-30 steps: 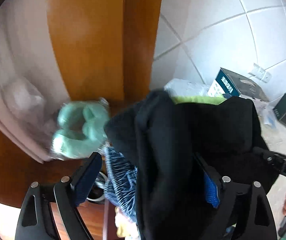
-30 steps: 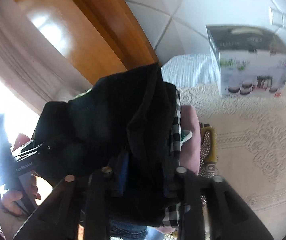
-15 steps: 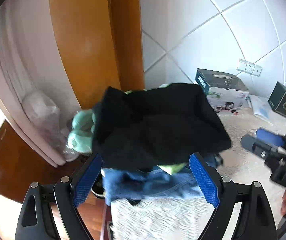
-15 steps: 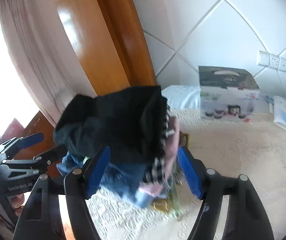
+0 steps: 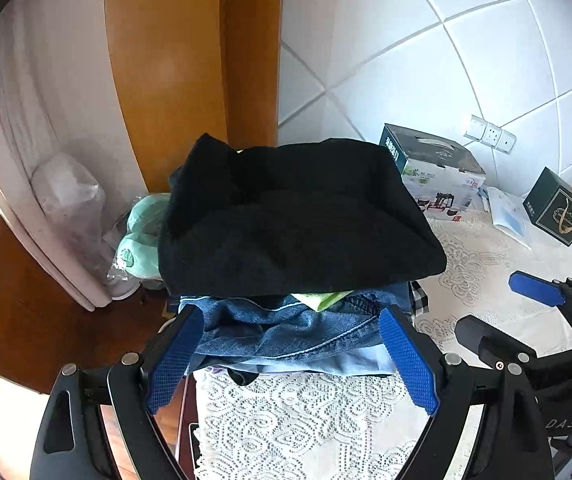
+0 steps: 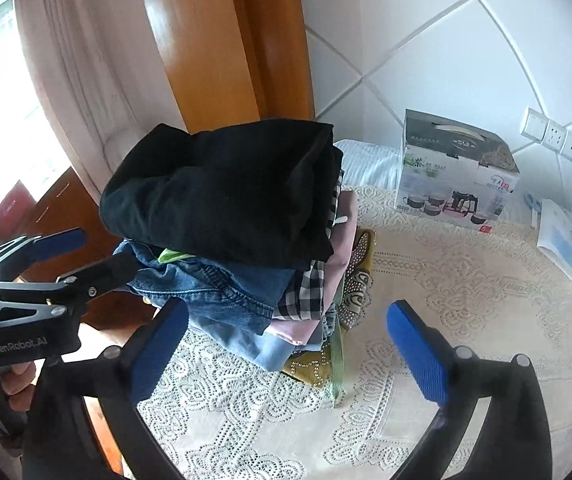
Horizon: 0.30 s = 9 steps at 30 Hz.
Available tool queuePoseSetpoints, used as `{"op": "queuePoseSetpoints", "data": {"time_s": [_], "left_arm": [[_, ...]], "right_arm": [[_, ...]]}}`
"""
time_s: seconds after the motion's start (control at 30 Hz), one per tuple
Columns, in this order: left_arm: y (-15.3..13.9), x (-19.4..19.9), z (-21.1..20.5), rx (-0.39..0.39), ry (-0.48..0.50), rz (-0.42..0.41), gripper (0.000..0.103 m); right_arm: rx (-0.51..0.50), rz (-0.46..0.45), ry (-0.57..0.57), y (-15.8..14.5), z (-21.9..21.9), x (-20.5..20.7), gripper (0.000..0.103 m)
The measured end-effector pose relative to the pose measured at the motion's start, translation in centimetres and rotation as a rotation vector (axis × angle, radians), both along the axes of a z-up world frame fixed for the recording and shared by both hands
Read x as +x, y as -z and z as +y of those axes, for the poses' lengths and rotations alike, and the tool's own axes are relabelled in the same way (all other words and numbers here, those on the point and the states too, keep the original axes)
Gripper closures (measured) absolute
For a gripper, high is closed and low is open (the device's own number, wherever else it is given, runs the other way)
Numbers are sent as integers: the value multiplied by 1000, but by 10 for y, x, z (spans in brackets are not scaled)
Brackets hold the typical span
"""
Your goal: Fold clothes
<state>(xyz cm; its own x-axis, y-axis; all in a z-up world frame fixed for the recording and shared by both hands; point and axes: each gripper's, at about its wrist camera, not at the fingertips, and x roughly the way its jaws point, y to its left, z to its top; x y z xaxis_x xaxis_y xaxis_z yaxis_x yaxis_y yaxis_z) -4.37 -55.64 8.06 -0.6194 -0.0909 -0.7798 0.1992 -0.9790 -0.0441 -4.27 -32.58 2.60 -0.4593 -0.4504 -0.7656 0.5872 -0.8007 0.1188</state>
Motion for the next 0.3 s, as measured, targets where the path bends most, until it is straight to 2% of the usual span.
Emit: {"op": "queuePoseSetpoints", "data": {"time_s": [0.3], "left_arm": [[0, 0, 5, -19, 10, -8, 13]], "right_arm": [[14, -8, 38, 3, 3, -7, 0]]}}
